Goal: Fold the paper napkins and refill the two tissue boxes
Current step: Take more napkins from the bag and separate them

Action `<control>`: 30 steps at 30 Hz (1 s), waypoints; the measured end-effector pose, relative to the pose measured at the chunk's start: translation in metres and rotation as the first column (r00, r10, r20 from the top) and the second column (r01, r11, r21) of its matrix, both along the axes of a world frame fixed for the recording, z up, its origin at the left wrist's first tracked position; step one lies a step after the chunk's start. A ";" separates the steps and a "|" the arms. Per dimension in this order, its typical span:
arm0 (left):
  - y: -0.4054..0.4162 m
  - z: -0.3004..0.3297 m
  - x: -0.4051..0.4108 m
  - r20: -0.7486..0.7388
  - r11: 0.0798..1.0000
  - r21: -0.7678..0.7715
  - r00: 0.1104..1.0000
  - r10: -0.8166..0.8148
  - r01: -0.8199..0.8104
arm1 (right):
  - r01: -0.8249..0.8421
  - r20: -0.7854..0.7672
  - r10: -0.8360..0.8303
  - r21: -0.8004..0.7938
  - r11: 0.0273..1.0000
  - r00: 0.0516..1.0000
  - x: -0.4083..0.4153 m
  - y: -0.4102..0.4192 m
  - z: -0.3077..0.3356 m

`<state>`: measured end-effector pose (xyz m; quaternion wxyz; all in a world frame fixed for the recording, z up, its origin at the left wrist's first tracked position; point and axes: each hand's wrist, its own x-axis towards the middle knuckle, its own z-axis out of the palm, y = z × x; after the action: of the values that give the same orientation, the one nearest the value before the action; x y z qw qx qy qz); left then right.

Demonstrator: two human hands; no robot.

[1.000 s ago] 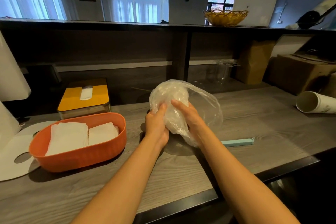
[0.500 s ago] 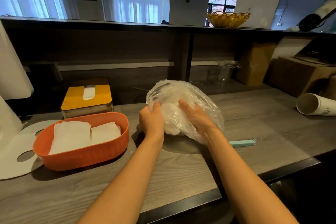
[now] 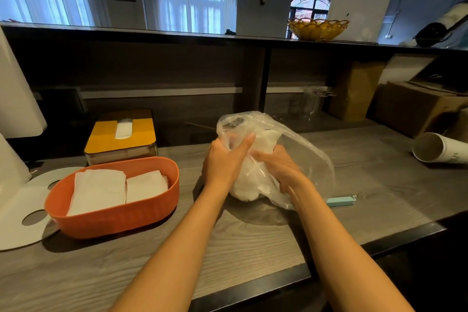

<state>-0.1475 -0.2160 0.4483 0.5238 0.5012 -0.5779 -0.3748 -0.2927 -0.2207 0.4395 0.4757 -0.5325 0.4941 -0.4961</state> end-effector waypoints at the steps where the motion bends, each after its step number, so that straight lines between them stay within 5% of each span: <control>1: 0.000 0.001 0.000 -0.013 1.000 0.026 1.000 0.014 -0.014 | -0.037 -0.026 0.037 -0.001 0.999 0.999 0.000 0.001 -0.001; 7: -0.014 -0.003 0.007 -0.061 0.975 0.119 0.979 0.193 -0.185 | -0.129 0.053 0.122 0.149 0.980 0.991 0.001 0.011 0.002; 10: -0.015 -0.005 0.010 0.032 0.951 0.094 0.956 0.291 -0.293 | -0.186 0.115 0.163 0.240 0.953 0.980 0.005 0.017 0.001; 12: -0.015 -0.005 0.014 0.046 0.953 0.110 0.959 0.280 -0.284 | -0.067 0.148 0.036 0.213 0.975 0.988 0.002 0.012 -0.010; 15: -0.020 -0.003 0.022 -0.084 0.955 0.227 0.973 0.215 -0.192 | 0.082 0.426 -0.161 0.198 0.977 0.890 -0.011 0.006 -0.022; 17: -0.020 -0.002 0.025 -0.040 0.960 0.236 0.986 0.164 -0.150 | 0.105 0.389 -0.189 0.227 0.968 0.902 -0.012 0.005 -0.023; 19: -0.021 -0.001 0.026 0.135 0.993 0.077 0.987 0.083 -0.094 | 0.073 0.124 -0.094 0.162 0.984 0.988 -0.001 0.008 -0.010; 22: -0.013 0.001 0.027 0.200 0.989 -0.144 0.978 0.055 -0.026 | 0.130 -0.210 -0.114 0.062 0.990 0.971 0.013 0.006 0.011; 24: -0.002 0.007 0.025 0.183 0.910 -0.415 0.978 0.097 -0.012 | 0.134 -0.261 -0.120 0.038 0.990 0.958 0.014 0.007 0.016; 27: 0.001 0.017 0.023 0.337 0.663 -0.740 0.915 0.221 0.113 | 0.091 -0.226 -0.089 -0.003 0.996 0.970 0.011 0.009 0.017; 29: -0.004 0.022 0.020 0.476 0.590 -0.768 0.838 0.266 0.249 | 0.118 -0.233 -0.121 -0.029 0.993 0.965 0.010 0.011 0.017; 30: -0.004 0.026 0.018 0.543 0.629 -0.722 0.800 0.256 0.289 | 0.135 -0.244 -0.142 -0.045 0.990 0.959 0.009 0.013 0.016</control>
<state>-0.1297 -0.2205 0.4741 0.4724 0.3109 -0.8203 0.0852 -0.2835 -0.2082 0.4554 0.3672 -0.5606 0.5786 -0.4648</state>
